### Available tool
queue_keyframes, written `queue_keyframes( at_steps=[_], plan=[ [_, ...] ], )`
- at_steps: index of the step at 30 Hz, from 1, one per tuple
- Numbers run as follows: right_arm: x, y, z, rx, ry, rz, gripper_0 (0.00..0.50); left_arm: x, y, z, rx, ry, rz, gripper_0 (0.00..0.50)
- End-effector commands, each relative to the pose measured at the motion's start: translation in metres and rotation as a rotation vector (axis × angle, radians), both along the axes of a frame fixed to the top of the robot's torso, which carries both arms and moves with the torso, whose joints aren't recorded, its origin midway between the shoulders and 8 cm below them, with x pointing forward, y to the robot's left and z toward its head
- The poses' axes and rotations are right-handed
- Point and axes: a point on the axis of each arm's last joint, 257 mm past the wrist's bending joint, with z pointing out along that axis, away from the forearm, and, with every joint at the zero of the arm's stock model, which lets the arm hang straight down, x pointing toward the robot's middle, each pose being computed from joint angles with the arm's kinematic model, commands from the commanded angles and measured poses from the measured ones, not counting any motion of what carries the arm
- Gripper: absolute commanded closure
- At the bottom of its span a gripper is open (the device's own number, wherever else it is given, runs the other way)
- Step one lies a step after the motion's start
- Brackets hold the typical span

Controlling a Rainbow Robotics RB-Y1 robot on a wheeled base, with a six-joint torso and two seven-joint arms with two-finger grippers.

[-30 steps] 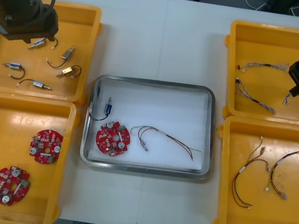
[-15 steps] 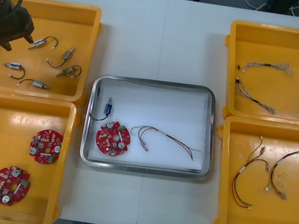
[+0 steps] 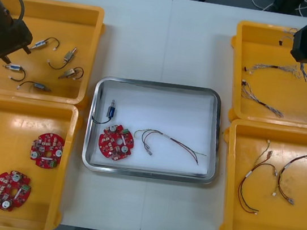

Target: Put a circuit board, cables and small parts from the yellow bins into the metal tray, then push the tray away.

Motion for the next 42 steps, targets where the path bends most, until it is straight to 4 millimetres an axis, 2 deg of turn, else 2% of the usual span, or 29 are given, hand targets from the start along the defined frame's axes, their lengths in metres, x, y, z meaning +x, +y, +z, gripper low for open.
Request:
queue_keyframes(
  at_steps=[1,6,10,17,21,27,31,38,39,40,42],
  plan=[
    [-0.010,0.023,0.011,-0.183,-0.040,0.178,0.500,0.015,0.026,0.031,-0.031,-0.090,0.176,0.000],
    [-0.022,0.066,0.012,-0.250,-0.064,0.389,0.500,0.018,0.033,0.016,-0.035,-0.079,0.206,0.000],
    [-0.032,0.093,0.006,-0.256,-0.059,0.515,0.500,0.021,0.041,0.007,-0.029,-0.083,0.223,0.000],
    [-0.048,0.131,-0.024,-0.361,-0.006,0.740,0.500,0.026,0.049,-0.002,-0.020,-0.092,0.237,0.000],
    [-0.056,0.159,-0.042,-0.431,0.007,0.873,0.500,0.025,0.053,-0.010,-0.020,-0.086,0.253,0.000],
    [-0.059,0.202,-0.055,-0.500,-0.057,1.042,0.500,0.031,0.060,-0.020,-0.017,-0.104,0.266,0.000],
    [-0.062,0.218,-0.072,-0.542,-0.086,1.141,0.500,0.033,0.061,-0.028,-0.014,-0.109,0.267,0.000],
    [-0.062,0.229,-0.101,-0.643,-0.130,1.261,0.500,0.031,0.061,-0.034,-0.006,-0.098,0.262,0.000],
    [-0.062,0.230,-0.106,-0.668,-0.133,1.277,0.500,0.031,0.061,-0.036,-0.005,-0.096,0.260,0.065],
    [-0.062,0.230,-0.112,-0.698,-0.132,1.291,0.500,0.030,0.061,-0.037,-0.005,-0.095,0.257,0.197],
    [-0.060,0.228,-0.120,-0.741,-0.133,1.296,0.500,0.030,0.061,-0.037,-0.001,-0.093,0.252,0.496]
  ],
)
